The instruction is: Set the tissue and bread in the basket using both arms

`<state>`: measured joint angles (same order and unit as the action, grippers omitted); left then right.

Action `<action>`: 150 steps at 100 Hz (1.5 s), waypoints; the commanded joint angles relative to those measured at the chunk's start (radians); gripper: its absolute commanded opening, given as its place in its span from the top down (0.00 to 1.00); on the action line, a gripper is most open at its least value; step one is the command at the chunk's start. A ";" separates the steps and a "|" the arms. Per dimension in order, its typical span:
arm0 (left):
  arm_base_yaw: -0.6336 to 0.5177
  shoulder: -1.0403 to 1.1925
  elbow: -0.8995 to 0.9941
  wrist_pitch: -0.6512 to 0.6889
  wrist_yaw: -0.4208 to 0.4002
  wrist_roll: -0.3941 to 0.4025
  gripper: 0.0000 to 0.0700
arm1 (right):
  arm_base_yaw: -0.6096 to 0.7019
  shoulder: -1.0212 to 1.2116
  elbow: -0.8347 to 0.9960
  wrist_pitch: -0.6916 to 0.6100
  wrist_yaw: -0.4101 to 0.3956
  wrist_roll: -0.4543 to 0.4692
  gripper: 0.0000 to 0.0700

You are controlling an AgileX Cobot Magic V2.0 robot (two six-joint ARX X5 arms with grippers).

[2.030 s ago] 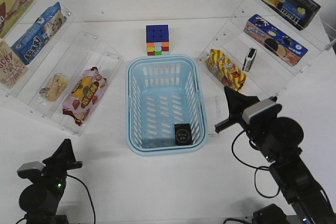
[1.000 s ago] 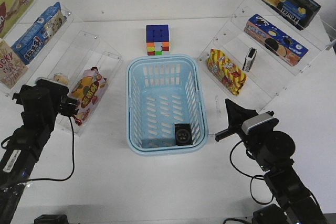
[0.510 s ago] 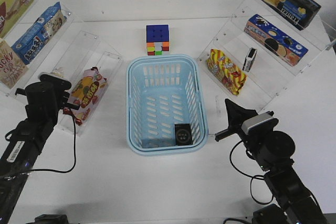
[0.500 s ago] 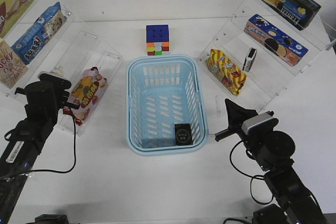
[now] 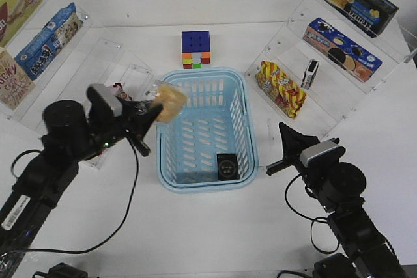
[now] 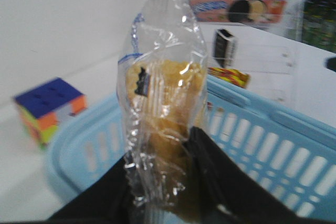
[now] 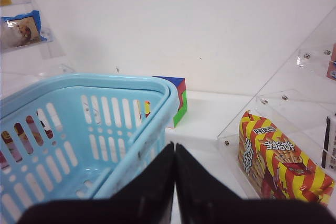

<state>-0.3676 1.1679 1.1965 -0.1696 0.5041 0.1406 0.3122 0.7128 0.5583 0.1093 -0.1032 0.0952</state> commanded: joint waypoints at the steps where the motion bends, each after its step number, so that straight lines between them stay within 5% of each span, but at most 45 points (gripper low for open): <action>1: -0.062 0.032 0.011 0.007 0.021 -0.030 0.87 | 0.003 0.002 0.011 0.010 0.000 0.014 1.00; 10: -0.119 0.070 0.011 0.014 0.021 -0.030 0.46 | 0.003 0.002 0.011 0.009 0.000 0.014 1.00; 15: -0.138 0.084 0.011 0.014 0.021 -0.029 0.33 | 0.003 0.002 0.011 0.009 0.000 0.014 1.00; 30: -0.156 0.089 0.013 0.013 0.014 -0.026 0.29 | 0.003 0.002 0.011 0.009 0.002 0.013 1.00; 46: -0.112 0.025 0.031 -0.009 -0.132 -0.026 0.40 | 0.003 0.002 0.011 0.010 0.002 0.013 1.00; 62: -0.065 -0.081 0.038 -0.074 -0.408 -0.030 1.00 | 0.002 0.001 0.012 0.010 0.002 0.012 1.00; 88: 0.027 -0.277 0.001 -0.316 -0.604 -0.108 1.00 | 0.003 0.002 0.012 0.010 0.000 0.013 1.00; 119: 0.111 -0.664 -0.495 -0.025 -0.616 -0.181 1.00 | 0.003 0.002 0.012 0.010 0.000 0.013 1.00; 150: 0.111 -0.816 -0.523 -0.093 -0.616 -0.183 1.00 | 0.003 0.002 0.012 0.010 0.000 0.013 1.00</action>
<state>-0.2554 0.3706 0.6537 -0.2775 -0.1089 -0.0380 0.3122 0.7128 0.5583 0.1093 -0.1020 0.0952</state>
